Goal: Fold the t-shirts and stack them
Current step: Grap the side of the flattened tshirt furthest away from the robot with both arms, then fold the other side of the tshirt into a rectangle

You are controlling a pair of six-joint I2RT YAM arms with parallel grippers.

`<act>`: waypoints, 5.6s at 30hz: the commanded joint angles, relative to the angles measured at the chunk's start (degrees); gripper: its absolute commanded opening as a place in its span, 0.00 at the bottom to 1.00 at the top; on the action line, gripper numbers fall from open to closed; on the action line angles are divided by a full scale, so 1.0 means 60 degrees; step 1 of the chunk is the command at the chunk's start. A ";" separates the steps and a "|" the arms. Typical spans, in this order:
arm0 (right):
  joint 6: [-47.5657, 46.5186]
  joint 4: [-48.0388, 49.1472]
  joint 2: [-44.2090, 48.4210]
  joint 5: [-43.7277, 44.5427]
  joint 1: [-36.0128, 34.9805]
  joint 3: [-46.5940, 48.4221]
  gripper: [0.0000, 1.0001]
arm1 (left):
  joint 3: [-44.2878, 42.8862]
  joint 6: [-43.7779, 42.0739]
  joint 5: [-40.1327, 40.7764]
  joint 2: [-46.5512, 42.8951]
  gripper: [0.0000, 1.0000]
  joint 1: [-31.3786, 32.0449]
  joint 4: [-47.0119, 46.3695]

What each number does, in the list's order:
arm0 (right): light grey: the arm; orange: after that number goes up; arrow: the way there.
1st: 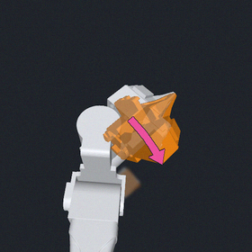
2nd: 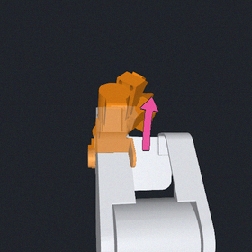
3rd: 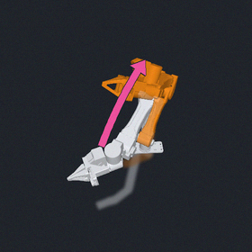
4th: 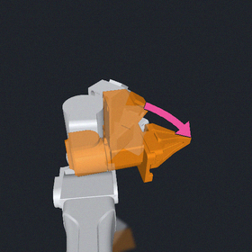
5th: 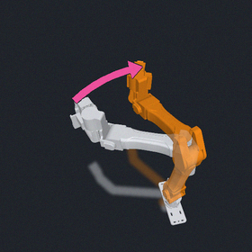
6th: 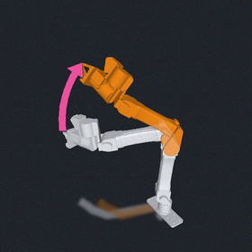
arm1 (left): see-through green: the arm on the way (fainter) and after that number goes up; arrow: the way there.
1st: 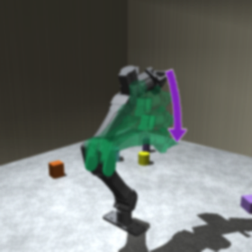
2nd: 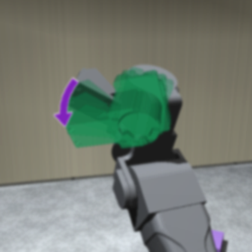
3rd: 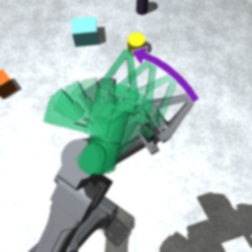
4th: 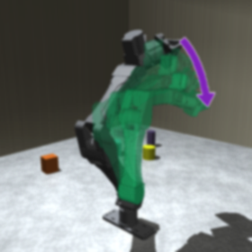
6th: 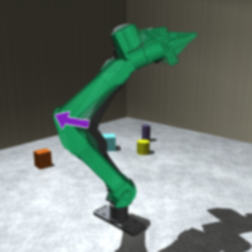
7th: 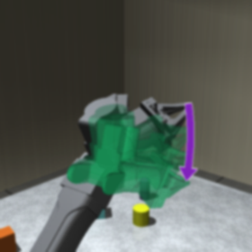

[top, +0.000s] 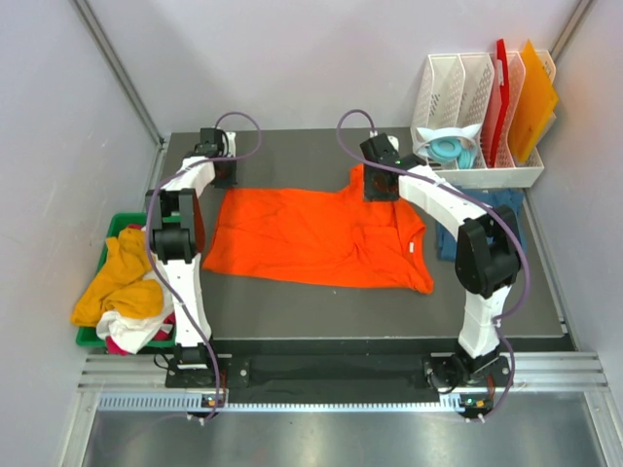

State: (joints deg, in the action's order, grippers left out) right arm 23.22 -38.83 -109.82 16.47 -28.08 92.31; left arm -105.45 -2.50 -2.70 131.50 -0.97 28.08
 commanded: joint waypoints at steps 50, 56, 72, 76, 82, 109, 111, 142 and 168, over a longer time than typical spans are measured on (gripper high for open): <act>0.0363 0.1345 -0.6658 -0.2833 0.2086 0.7071 0.26 | 0.0963 -0.0301 -0.1191 -0.1102 0.00 0.0133 0.1912; 0.0305 0.1577 -0.6234 -0.2306 0.2086 0.6691 0.00 | 0.1051 -0.0330 -0.1176 -0.1189 0.00 0.0133 0.1942; 0.0246 0.2267 -0.2837 -0.1486 0.2057 0.5241 0.00 | 0.1680 -0.0140 -0.1088 -0.2579 0.00 0.0133 0.1151; -0.0017 0.2122 -0.2469 -0.1398 0.2057 0.4874 0.00 | 0.2003 -0.0052 -0.0928 -0.2917 0.00 0.0118 0.0858; -0.0266 0.2675 -0.1576 -0.1295 0.1955 0.3779 0.00 | 0.2735 0.0153 -0.0605 -0.3664 0.00 0.0118 0.0141; -0.0516 0.3044 0.2922 -0.0870 0.1428 -0.0678 0.00 | 0.3702 0.0271 -0.0180 -0.6141 0.00 0.0074 -0.0109; -0.0487 0.3000 0.3171 -0.0841 0.1296 -0.1042 0.00 | 0.3906 0.0227 -0.0122 -0.6243 0.00 0.0074 -0.0094; 0.1153 0.2649 0.4782 -0.0299 -0.0050 -0.5247 0.00 | 0.5255 -0.0667 0.0509 -0.5935 0.00 -0.0336 -0.0197; 0.3894 0.1594 0.4593 0.0346 -0.1942 -0.7154 0.09 | 0.5622 -0.1868 0.0670 -0.5423 0.00 -0.0321 0.0697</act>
State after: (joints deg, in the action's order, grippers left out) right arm 45.71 -28.62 -81.28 17.76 -38.79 47.99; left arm -71.81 -12.45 0.73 97.73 -2.61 31.57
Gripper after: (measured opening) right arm 0.022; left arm 0.024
